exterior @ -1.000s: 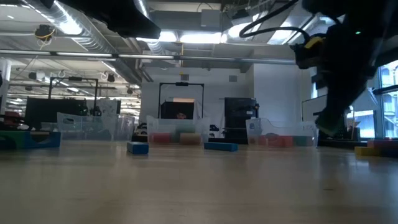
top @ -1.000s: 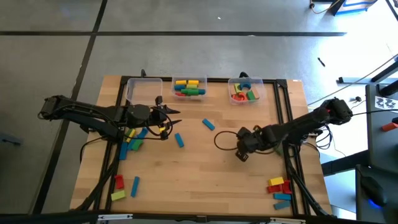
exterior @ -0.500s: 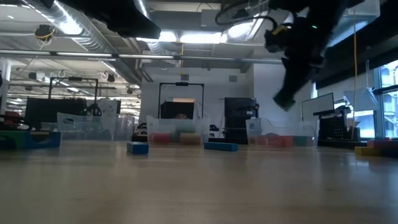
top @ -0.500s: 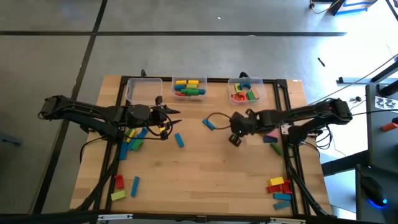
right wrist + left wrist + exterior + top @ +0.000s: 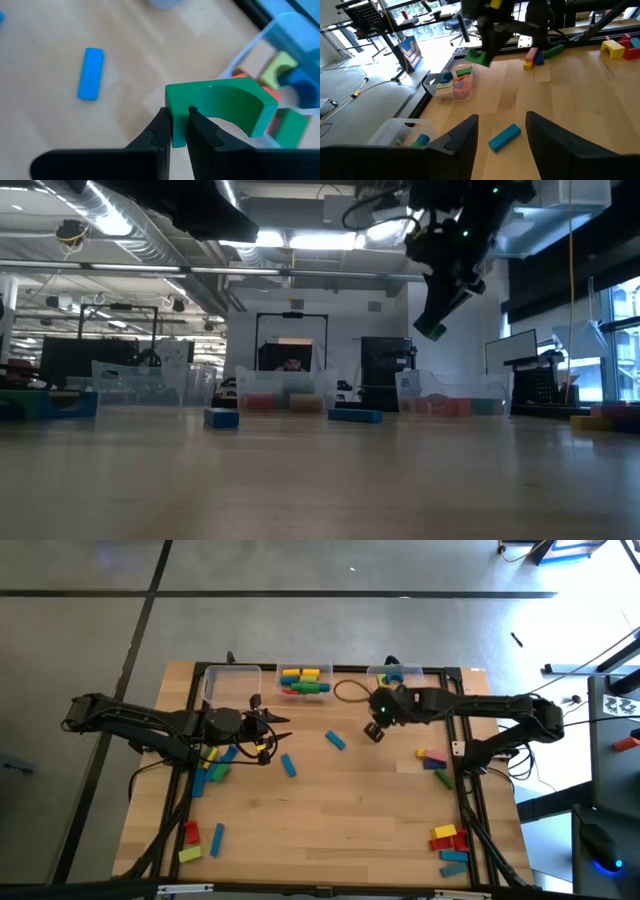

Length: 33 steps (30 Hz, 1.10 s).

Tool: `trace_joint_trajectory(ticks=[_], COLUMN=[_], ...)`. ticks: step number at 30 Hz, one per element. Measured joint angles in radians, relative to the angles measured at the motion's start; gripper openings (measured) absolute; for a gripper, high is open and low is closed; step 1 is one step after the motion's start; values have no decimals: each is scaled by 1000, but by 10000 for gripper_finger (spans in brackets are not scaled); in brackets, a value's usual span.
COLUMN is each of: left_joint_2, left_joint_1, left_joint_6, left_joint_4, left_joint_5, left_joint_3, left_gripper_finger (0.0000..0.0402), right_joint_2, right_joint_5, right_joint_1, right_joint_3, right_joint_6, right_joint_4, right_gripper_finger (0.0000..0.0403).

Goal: Sort blocks by size
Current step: Put the green arch block into the right transparent bin

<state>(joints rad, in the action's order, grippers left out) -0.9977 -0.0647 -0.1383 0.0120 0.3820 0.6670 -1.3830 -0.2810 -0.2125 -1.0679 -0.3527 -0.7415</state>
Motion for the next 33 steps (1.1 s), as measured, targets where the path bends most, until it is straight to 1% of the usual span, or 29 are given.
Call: trace_joint_trajectory(ticks=[5,15,19,25,28,33], left_joint_2=[0,0,0,0,0,0], left_joint_1=[0,0,0,0,0,0], left_joint_6=[0,-4,-4,-5,-6,-7], left_joint_4=[0,0,0,1,8,8], left_joint_5=[0,0,0,0,0,0], left_joint_3=[0,0,0,0,0,0], left_gripper_finger=[159,159,159,159,159,159], right_joint_2=[0,-1,-7,-11,-11,-36], right_joint_5=[6,20,33,66,68,76], right_joint_1=[-95,-238,-312,-427,-469,-510], right_joint_3=[0,3,37,118,154,200], right_joint_6=[48,130,174,176,176,172], right_joint_4=[7,92,141,279,336,382], right_gripper_finger=[42,42,42,42,42,42])
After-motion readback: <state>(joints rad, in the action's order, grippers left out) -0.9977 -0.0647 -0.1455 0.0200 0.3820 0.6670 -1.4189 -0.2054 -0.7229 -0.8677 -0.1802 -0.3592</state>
